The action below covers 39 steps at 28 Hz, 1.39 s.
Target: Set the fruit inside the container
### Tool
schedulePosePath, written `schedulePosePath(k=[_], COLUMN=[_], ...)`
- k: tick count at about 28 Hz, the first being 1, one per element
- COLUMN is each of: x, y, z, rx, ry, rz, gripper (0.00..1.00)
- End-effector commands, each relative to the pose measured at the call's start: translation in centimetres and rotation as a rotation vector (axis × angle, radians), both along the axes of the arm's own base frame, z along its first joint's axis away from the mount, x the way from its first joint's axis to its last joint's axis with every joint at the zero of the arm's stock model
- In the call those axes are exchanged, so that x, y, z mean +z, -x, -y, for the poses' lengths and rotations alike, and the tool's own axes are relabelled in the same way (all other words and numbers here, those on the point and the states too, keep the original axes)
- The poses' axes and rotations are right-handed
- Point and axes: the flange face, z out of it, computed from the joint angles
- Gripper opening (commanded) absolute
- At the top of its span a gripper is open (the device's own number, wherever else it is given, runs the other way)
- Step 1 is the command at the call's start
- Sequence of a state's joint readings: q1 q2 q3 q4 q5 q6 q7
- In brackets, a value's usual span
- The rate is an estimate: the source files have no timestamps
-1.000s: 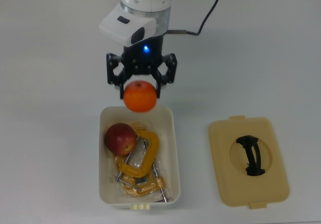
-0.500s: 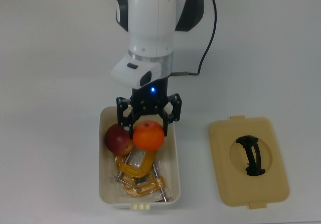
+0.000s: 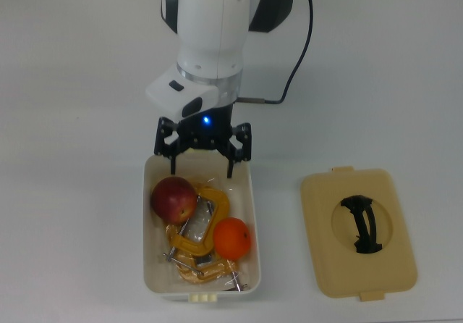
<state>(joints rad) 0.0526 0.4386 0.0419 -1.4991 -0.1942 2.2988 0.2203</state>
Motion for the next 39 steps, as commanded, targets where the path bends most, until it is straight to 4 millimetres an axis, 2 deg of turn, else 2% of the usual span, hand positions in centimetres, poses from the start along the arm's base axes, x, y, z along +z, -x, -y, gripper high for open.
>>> schedulePosePath(k=[1,8,13,14,15,17,19,23,28,34,39], x=[3.4,6.4,8.9,10.7,11.7,12.6,13.3,13.4,15.1,15.5,17.0], y=[3.1,5.8,8.8,9.9,10.4,11.2,12.0,12.5,13.5,14.5,16.0], z=[1.1,2.2,2.4,2.5,2.5,2.5,2.1,1.7,1.9,2.0,2.5], rx=[-0.066,-0.103,-0.095,-0.097,-0.098,-0.098,-0.077,-0.063,-0.056,-0.049,-0.054], ry=[0.022,-0.015,-0.008,-0.008,-0.012,-0.022,-0.059,-0.065,-0.066,-0.065,-0.066], rz=[-0.141,-0.238,-0.343,-0.342,-0.335,-0.331,-0.335,-0.355,-0.333,-0.332,-0.310], gripper=[1.00,1.00,1.00,1.00,1.00,1.00,1.00,1.00,1.00,1.00,1.00])
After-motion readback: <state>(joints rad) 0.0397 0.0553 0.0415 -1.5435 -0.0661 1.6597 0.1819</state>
